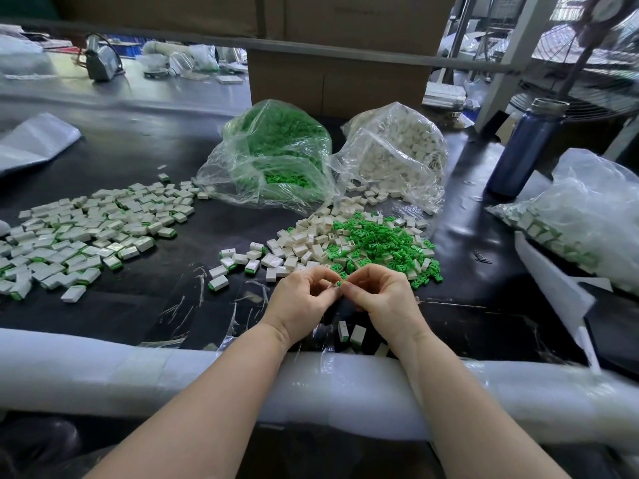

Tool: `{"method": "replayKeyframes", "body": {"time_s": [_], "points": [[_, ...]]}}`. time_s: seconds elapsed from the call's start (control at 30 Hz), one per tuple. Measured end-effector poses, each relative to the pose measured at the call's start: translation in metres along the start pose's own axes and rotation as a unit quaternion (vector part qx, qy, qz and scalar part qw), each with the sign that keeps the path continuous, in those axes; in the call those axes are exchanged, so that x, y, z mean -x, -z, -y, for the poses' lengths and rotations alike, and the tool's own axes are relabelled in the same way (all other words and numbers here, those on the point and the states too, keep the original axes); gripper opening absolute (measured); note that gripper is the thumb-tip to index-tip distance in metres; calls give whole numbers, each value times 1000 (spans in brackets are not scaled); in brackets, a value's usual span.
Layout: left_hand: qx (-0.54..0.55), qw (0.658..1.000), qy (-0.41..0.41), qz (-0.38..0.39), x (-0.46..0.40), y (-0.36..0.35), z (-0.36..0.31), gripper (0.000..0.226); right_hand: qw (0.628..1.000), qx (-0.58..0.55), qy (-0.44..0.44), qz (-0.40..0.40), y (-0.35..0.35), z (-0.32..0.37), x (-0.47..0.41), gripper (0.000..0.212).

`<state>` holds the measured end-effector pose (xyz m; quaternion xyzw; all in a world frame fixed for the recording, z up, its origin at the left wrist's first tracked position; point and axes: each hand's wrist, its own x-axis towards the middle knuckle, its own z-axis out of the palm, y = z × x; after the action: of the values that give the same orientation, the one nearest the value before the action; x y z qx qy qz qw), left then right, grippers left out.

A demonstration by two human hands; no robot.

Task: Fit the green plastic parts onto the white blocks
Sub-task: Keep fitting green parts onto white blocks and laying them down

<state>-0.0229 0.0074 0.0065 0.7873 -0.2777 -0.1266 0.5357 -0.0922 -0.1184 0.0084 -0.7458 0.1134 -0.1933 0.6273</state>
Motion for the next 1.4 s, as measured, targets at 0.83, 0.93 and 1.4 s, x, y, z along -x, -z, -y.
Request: {"method": "replayKeyframes", "body": {"time_s": [0.83, 0.93, 1.4], "points": [[14, 998, -47, 49, -1, 1, 1, 24, 996, -8, -22, 81, -2, 2, -1, 16], [-6, 997, -48, 60, -1, 2, 1, 27, 997, -12, -32, 76, -1, 1, -1, 13], [-51, 995, -50, 72, -3, -1, 4, 30, 998, -17, -31, 59, 1, -2, -2, 19]]}}
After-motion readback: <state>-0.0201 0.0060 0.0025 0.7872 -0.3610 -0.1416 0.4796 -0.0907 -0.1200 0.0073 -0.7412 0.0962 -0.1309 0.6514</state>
